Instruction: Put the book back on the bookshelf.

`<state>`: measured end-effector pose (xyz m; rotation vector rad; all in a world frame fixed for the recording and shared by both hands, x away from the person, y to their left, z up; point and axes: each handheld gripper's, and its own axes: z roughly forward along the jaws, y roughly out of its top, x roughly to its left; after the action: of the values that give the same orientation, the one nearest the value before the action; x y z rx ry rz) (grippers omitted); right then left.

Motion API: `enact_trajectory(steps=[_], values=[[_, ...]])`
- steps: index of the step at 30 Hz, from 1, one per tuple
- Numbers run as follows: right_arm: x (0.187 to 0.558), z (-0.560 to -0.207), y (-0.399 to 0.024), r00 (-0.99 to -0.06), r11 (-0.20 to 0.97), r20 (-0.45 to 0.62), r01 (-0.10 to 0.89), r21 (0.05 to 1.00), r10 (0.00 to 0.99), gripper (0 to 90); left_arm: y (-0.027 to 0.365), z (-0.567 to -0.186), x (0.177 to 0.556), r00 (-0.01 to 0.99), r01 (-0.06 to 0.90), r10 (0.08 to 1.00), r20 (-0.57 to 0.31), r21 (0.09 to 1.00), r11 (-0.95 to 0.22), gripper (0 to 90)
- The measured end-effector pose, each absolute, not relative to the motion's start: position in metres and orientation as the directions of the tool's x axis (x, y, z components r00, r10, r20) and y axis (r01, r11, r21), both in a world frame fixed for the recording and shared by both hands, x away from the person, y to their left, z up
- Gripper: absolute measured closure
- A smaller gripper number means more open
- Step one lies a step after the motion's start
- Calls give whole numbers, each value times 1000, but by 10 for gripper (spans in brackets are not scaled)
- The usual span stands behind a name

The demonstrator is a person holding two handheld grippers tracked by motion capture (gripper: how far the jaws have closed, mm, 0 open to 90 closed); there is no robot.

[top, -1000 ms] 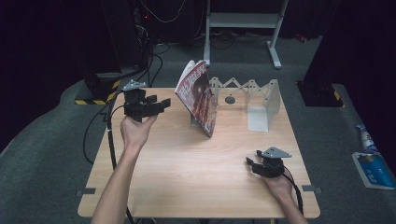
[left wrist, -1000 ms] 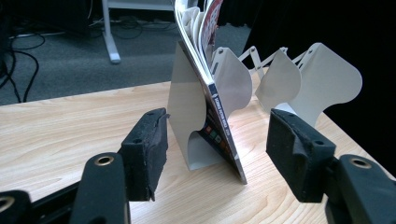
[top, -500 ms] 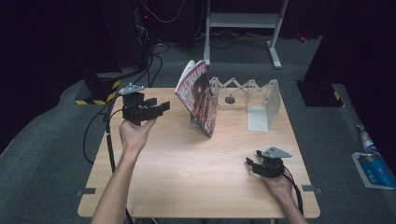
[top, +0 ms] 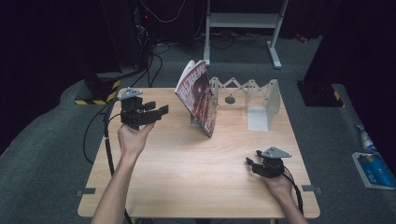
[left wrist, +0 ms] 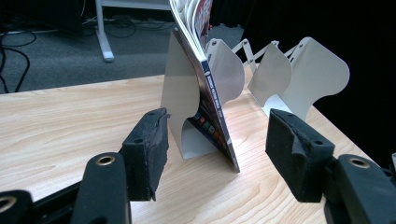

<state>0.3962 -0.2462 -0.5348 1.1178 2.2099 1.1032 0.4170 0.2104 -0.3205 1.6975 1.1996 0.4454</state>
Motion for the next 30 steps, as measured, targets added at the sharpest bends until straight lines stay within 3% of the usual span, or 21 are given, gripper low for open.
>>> enact_trajectory(steps=[30], values=[[396,-535,-246,-584,360,-20,472,805,811,411,211,-337,403,444,522,873,-201,850,-70,390]])
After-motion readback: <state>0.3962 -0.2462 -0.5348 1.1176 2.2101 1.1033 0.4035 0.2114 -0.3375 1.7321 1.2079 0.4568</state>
